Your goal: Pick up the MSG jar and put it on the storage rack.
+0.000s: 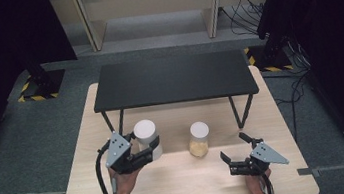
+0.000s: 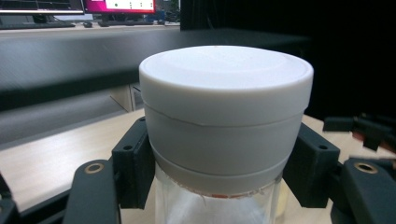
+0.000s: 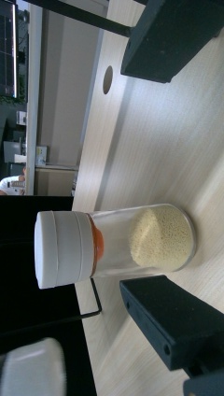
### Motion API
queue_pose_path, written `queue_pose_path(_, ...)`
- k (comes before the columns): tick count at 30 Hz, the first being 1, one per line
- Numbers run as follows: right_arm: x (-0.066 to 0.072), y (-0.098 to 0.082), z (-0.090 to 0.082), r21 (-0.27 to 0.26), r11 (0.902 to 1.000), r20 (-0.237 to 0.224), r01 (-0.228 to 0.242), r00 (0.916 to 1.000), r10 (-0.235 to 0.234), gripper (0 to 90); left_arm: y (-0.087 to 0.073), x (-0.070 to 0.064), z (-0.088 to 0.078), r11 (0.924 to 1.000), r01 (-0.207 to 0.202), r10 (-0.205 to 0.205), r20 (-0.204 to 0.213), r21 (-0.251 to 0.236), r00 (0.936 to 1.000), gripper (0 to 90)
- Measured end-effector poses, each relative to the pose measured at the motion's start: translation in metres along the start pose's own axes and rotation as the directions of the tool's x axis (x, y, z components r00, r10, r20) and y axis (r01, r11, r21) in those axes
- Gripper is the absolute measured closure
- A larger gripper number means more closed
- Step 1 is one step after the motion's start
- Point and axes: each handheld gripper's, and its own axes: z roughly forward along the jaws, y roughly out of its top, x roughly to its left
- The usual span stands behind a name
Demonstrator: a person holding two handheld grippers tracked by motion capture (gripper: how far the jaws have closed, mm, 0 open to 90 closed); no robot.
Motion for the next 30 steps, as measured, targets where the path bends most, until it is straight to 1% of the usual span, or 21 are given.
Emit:
queue_pose_path(2,0.000,0.000,0.000,-0.001,1.0000,-0.001,-0.001,1.0000,0.001,0.6,0.013,0.004,-0.002,1.0000,-0.005,0.005,-0.005,-0.006,1.0000,34.8)
queue_pose_path(3,0.000,0.000,0.000,-0.001,1.0000,-0.001,-0.001,1.0000,0.001,0.6,0.013,0.004,-0.002,1.0000,-0.005,0.005,-0.005,-0.006,1.0000,34.8)
queue_pose_path(4,0.000,0.000,0.000,0.000,1.0000,-0.001,0.000,1.0000,0.000,0.6,0.026,0.007,-0.004,0.9999,-0.013,0.013,-0.015,-0.009,0.9998,34.8)
queue_pose_path(10,0.000,0.000,0.000,0.002,1.0000,-0.001,-0.003,1.0000,0.003,0.6,0.063,0.015,-0.004,0.9998,-0.014,0.014,-0.015,-0.016,0.9998,34.8)
queue_pose_path(13,0.000,0.000,0.000,0.002,1.0000,-0.001,-0.004,1.0000,0.004,0.6,0.077,0.019,-0.003,0.9993,0.003,-0.004,-0.022,-0.036,0.9997,34.8)
queue_pose_path(16,-0.001,0.000,0.000,0.002,1.0000,-0.001,-0.008,1.0000,0.008,0.6,0.091,0.021,0.000,0.9991,-0.001,-0.001,-0.049,-0.042,0.9988,34.7)
queue_pose_path(17,-0.001,0.000,0.000,0.002,1.0000,-0.001,-0.008,1.0000,0.008,0.6,0.091,0.021,0.000,0.9991,-0.001,-0.001,-0.049,-0.042,0.9988,34.8)
queue_pose_path(18,-0.001,0.000,0.000,0.000,1.0000,-0.001,-0.009,1.0000,0.009,0.6,0.095,0.022,0.002,0.9992,0.000,-0.002,-0.058,-0.039,0.9983,34.8)
queue_pose_path(19,-0.001,0.000,0.000,0.000,0.9999,-0.002,-0.010,0.9999,0.010,0.6,0.101,0.024,0.006,0.9991,0.010,-0.013,-0.082,-0.042,0.9966,34.8)
queue_pose_path(20,-0.001,0.000,0.000,0.001,0.9999,-0.002,-0.011,0.9999,0.011,0.6,0.105,0.024,0.008,0.9992,0.015,-0.018,-0.094,-0.037,0.9954,34.8)
queue_pose_path(22,-0.001,0.000,0.000,0.000,1.0000,-0.003,-0.009,1.0000,0.009,0.6,0.109,0.023,0.014,0.9993,0.013,-0.017,-0.126,-0.036,0.9918,34.8)
queue_pose_path(23,-0.001,0.000,0.000,0.001,1.0000,-0.004,-0.007,1.0000,0.007,0.6,0.111,0.024,0.017,0.9993,0.015,-0.020,-0.136,-0.035,0.9905,34.8)
queue_pose_path(24,-0.001,0.000,0.000,0.002,1.0000,-0.004,-0.006,1.0000,0.006,0.6,0.111,0.024,0.017,0.9993,0.015,-0.020,-0.136,-0.035,0.9905,34.8)
queue_pose_path(25,-0.001,0.000,0.000,0.003,1.0000,-0.004,-0.005,1.0000,0.005,0.6,0.115,0.026,0.023,0.9995,0.010,-0.015,-0.158,-0.030,0.9874,34.8)
queue_pose_path(26,-0.001,0.000,0.000,0.002,1.0000,-0.003,-0.004,1.0000,0.004,0.6,0.115,0.026,0.023,0.9995,0.010,-0.015,-0.158,-0.030,0.9874,34.8)
queue_pose_path(27,-0.001,0.000,0.000,0.001,1.0000,-0.003,-0.006,1.0000,0.006,0.6,0.118,0.026,0.031,0.9995,0.012,-0.017,-0.186,-0.028,0.9823,34.8)
queue_pose_path(29,-0.001,0.000,0.000,0.000,0.9999,-0.002,-0.010,0.9999,0.010,0.6,0.120,0.027,0.038,0.9994,0.015,-0.021,-0.212,-0.030,0.9770,34.8)
queue_pose_path(30,-0.001,-0.001,0.000,-0.001,0.9999,-0.002,-0.013,0.9999,0.013,0.6,0.121,0.027,0.041,0.9995,0.009,-0.015,-0.224,-0.030,0.9744,34.8)
